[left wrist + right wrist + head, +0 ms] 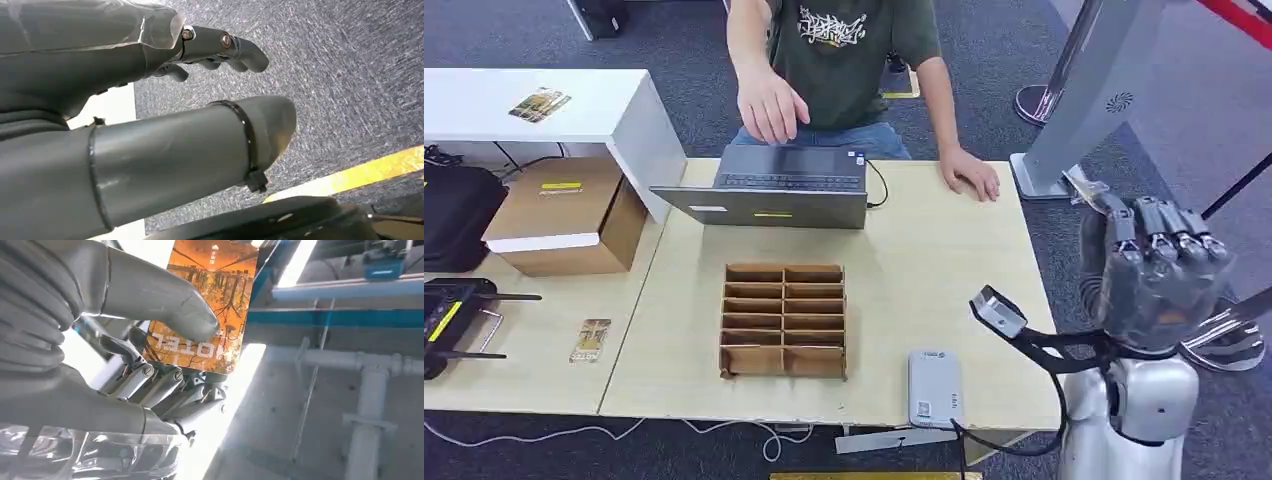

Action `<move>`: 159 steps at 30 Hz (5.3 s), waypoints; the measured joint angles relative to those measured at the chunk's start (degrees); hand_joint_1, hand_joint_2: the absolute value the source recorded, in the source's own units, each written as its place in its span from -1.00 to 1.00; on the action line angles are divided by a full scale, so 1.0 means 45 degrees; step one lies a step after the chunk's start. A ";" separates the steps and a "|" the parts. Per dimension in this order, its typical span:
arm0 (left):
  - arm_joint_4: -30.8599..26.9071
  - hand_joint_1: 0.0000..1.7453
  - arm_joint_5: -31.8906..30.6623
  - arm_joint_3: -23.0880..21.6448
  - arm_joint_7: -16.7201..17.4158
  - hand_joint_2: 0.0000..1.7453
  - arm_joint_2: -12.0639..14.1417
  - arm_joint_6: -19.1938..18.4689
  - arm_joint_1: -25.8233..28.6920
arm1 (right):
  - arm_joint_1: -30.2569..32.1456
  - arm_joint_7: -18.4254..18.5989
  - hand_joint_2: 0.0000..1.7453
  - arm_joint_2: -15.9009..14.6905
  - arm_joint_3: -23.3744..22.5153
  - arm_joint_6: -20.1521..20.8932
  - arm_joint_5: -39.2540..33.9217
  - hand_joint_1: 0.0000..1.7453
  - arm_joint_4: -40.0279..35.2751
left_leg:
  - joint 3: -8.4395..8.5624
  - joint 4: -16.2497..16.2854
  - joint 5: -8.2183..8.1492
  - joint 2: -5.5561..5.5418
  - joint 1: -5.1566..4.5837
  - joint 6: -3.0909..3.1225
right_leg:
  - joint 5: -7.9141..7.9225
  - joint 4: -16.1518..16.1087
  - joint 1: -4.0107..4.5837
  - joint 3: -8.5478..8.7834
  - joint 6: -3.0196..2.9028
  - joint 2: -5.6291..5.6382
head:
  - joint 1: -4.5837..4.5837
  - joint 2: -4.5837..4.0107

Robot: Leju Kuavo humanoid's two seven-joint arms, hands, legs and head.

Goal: Pass the card to the sensor for recognition and then transmit it.

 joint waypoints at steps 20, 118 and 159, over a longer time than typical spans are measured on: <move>0.0025 -1.00 -0.0014 -0.0879 0.0131 -1.00 0.0228 -0.0500 -0.0125 | -0.6894 1.0645 1.00 -0.1955 1.2213 0.0204 0.0010 1.00 0.8390 | -0.0021 -0.0003 0.0041 -0.0004 0.0008 -0.0033 | 0.0017 0.0040 0.0010 -0.0048 -0.0037 -0.0005 | -0.0015 0.0000; 0.0039 -1.00 0.0894 -0.1000 0.0476 -1.00 0.0209 -0.0068 -0.0078 | -0.3090 1.1869 1.00 -0.3028 0.9435 0.2045 0.0010 -1.00 0.5415 | -0.0013 -0.0001 0.0031 -0.0001 0.0002 -0.0039 | 0.0017 0.0029 0.0007 -0.0050 -0.0037 -0.0001 | -0.0020 0.0000; 0.0029 -1.00 0.1695 0.0136 0.0171 -1.00 -0.0287 0.0126 0.0087 | 0.4719 0.7022 1.00 -0.2271 0.5598 0.0812 0.0010 -1.00 0.0182 | -0.0018 -0.0006 0.0008 -0.0004 0.0001 -0.0029 | -0.0004 0.0023 0.0004 -0.0048 -0.0035 -0.0009 | -0.0020 0.0000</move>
